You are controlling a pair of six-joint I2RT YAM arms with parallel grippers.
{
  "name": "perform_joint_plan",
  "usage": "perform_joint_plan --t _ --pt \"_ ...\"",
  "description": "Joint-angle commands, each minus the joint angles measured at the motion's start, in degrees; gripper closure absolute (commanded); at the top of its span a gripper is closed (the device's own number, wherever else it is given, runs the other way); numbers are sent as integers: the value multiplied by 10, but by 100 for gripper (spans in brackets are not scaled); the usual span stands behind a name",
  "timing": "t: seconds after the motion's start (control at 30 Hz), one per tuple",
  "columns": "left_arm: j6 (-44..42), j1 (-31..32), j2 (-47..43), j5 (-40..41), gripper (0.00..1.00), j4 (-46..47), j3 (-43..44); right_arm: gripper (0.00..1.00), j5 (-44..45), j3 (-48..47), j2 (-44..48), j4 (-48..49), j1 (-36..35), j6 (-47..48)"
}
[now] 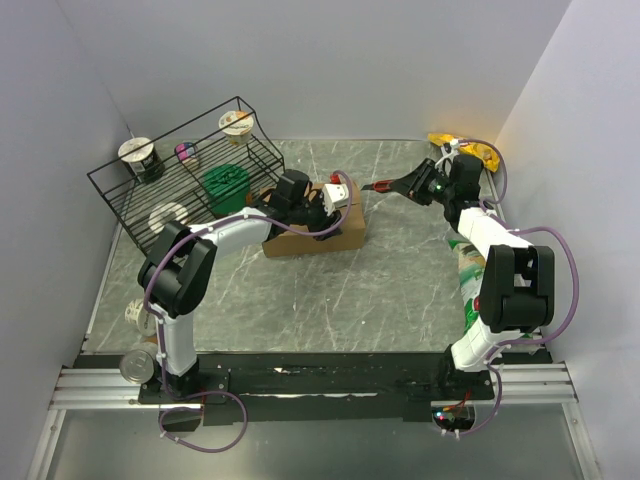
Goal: Unpack the express box
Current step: Cut the express box at the center of the board.
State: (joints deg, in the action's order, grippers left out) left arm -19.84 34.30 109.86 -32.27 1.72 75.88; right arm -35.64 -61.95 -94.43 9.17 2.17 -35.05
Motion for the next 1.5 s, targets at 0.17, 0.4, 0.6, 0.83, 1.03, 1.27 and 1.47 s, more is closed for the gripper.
perform_joint_plan --t 0.17,0.4,0.6,0.83,1.03,1.27,1.47 --pt "27 -4 4 -10 51 -44 15 100 -17 -26 1 2 -4 6" --pt "29 -4 10 -10 51 -44 18 100 -32 -16 5 12 -6 -5" --pt "32 -4 14 -9 51 -42 24 100 -43 -14 7 -4 -7 -2" --pt "53 -5 25 26 53 -37 37 100 -72 -3 28 -46 -4 16" --pt "66 -5 28 46 55 -28 39 100 -80 19 54 -85 -3 30" --pt "74 -5 32 52 56 -23 39 100 -85 52 87 -98 -2 31" --pt "83 -5 35 58 56 -21 40 100 -87 75 113 -121 -2 38"
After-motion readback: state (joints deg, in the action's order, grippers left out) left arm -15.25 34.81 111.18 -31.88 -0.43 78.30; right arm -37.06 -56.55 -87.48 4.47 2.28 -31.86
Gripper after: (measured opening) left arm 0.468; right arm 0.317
